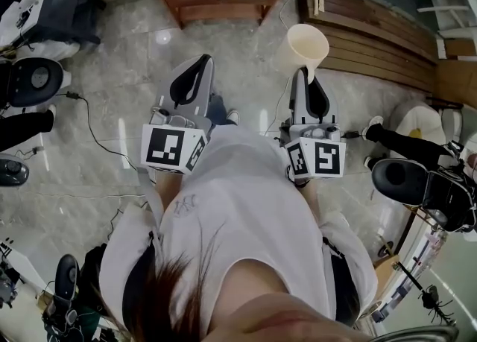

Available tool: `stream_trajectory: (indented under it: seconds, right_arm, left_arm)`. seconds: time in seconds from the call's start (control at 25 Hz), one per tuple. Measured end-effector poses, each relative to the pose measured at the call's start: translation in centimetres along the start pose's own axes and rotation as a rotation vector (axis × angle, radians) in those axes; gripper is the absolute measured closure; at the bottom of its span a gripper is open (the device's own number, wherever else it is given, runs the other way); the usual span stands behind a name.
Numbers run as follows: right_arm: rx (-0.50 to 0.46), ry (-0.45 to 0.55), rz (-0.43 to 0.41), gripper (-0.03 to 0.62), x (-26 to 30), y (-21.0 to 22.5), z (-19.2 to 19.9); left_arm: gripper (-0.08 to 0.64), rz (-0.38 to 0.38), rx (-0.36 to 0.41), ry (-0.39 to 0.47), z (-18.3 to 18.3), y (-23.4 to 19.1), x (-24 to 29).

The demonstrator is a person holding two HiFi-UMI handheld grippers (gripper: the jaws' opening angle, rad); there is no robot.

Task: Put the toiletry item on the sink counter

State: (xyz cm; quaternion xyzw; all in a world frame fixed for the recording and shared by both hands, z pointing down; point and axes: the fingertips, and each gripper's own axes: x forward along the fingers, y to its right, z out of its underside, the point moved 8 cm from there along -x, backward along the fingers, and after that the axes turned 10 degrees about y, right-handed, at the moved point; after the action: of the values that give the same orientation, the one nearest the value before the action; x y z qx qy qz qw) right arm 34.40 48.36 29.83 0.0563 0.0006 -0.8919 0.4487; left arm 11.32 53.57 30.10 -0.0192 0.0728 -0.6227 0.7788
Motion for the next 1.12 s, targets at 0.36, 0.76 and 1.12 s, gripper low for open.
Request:
stream_trajectory:
  seconds: [0.36,0.76,1.12]
  right_arm:
    - [-0.015,-0.007,0.024,0.552,6.3,-1.3,0.3]
    - [-0.004,0.005,0.056,0.552,12.6,-3.0,0.4]
    - [0.019,0.010,0.060,0.552,15.3,-4.1,1.1]
  left_arm:
    - [0.552,0.039,-0.011,-0.002,-0.5,-5.6,4.0]
    - [0.552,0.073,-0.011,-0.011,-1.3,-11.7,7.9]
    - [0.554,0.071,-0.015,-0.024,-1.1,-14.6,8.3]
